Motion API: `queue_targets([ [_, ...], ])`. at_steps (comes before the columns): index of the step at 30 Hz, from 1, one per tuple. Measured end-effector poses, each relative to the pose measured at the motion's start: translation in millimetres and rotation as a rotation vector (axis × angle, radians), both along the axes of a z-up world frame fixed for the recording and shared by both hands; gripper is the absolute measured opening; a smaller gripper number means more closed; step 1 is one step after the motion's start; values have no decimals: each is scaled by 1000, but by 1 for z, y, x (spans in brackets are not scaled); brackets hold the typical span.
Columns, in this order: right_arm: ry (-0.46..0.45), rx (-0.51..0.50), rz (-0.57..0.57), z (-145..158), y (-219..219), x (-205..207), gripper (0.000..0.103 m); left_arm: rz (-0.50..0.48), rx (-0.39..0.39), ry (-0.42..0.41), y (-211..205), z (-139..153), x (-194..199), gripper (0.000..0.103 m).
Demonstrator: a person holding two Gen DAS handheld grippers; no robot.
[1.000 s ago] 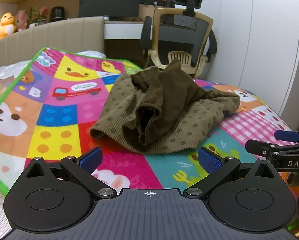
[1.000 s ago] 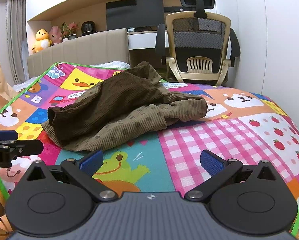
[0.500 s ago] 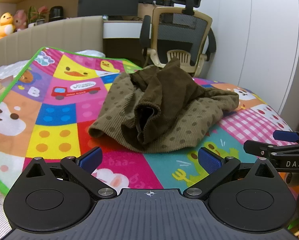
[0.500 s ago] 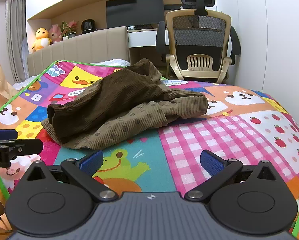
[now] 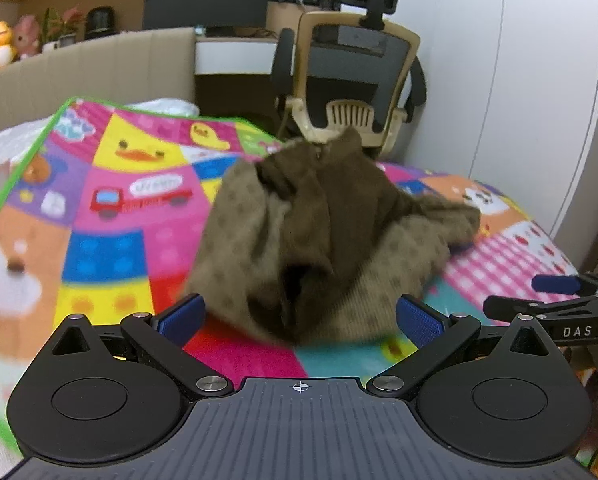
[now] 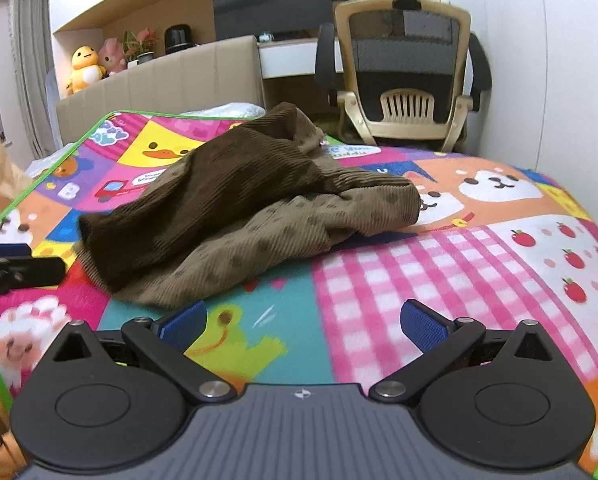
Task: Fold clothes
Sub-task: 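Reach into the garment and close both grippers on its fabric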
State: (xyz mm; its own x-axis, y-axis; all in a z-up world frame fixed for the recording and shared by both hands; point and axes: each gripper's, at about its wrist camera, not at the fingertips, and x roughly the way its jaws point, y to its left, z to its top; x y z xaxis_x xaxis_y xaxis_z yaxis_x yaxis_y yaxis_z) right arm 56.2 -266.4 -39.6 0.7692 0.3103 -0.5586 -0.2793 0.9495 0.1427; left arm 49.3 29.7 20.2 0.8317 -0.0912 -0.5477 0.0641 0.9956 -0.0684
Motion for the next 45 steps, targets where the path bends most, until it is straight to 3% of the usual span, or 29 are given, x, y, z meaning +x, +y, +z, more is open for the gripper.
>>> queue_targets([
  [6, 94, 126, 27, 11, -5, 86, 103, -29, -72, 73, 24, 20, 87, 103],
  [11, 171, 168, 38, 2, 9, 156, 103, -11, -99, 221, 39, -14, 174, 103],
  [14, 235, 183, 43, -12, 12, 175, 103, -9, -74, 283, 40, -35, 206, 103],
  [22, 200, 207, 39, -18, 8, 167, 103, -40, -37, 328, 40, -60, 222, 103],
  [26, 198, 143, 80, -17, 13, 170, 103, -44, -39, 333, 40, -60, 222, 103],
  [29, 139, 111, 107, -11, 12, 160, 103, -55, -40, 343, 41, -60, 223, 103],
  [31, 27, 65, 122, 3, 10, 148, 103, -91, -47, 370, 46, -53, 223, 103],
  [34, -106, -19, 91, 20, 0, 142, 103, -100, -148, 277, 65, -34, 213, 103],
  [38, -47, -39, 60, 13, -17, 166, 98, -93, -74, 235, 62, -35, 215, 103],
  [40, 4, -37, 72, 0, -15, 177, 89, -87, -18, 228, 55, -41, 219, 98],
  [41, 25, -35, 84, -6, -13, 180, 87, -87, 14, 226, 51, -45, 221, 84],
  [42, 39, -36, 94, -11, -10, 183, 82, -85, 46, 229, 47, -49, 223, 58],
  [43, 52, -37, 104, -16, -7, 186, 75, -81, 68, 236, 44, -53, 225, 53],
  [44, 63, -30, 113, -19, -5, 187, 72, -75, 76, 230, 42, -57, 226, 54],
  [45, 73, -21, 121, -22, -2, 188, 61, -70, 80, 226, 40, -58, 225, 52],
])
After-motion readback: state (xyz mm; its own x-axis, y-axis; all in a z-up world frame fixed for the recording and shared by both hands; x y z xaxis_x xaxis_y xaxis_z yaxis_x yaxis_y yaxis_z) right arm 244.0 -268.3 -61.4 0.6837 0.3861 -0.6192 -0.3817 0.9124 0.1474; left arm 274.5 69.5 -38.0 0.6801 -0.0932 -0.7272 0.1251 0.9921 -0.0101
